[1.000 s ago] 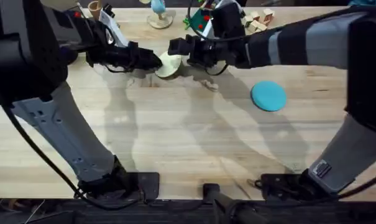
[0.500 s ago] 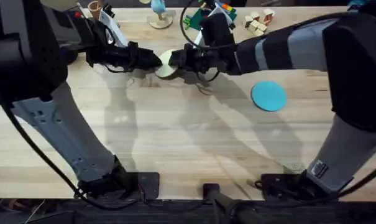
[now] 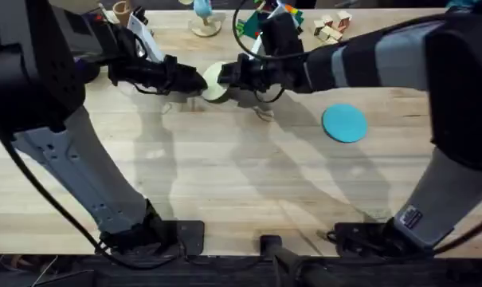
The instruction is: Pick up the plates from the table one by one and place each into a slot on the dish rack.
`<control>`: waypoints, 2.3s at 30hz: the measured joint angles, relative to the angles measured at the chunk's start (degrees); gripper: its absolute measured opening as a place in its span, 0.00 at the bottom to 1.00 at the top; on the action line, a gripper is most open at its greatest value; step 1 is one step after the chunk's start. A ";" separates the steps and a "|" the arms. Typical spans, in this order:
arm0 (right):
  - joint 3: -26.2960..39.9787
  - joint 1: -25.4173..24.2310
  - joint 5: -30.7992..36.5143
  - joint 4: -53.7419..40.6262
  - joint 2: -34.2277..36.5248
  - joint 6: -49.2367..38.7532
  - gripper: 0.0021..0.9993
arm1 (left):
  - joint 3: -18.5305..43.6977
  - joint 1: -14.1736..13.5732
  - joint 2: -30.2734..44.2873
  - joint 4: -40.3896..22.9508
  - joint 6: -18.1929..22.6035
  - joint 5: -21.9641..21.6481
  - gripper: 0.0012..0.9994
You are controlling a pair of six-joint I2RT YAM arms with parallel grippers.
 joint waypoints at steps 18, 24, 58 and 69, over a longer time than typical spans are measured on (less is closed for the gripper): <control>-0.02 -13.87 8.29 -39.53 -28.53 -26.78 0.03 | -0.89 -9.04 -40.18 -13.12 1.42 -27.14 0.04; 0.16 -18.95 13.52 -51.72 -37.12 -36.21 0.03 | -0.89 -17.89 -46.93 -19.22 0.77 -35.94 0.04; 21.97 -33.26 34.34 -71.25 -39.68 -65.12 0.03 | -0.89 -27.22 -50.10 -24.88 -2.10 -43.36 1.00; 25.51 -46.47 27.60 -65.20 -35.32 -69.90 0.03 | -0.89 -27.22 -50.10 -24.88 -2.10 -43.35 1.00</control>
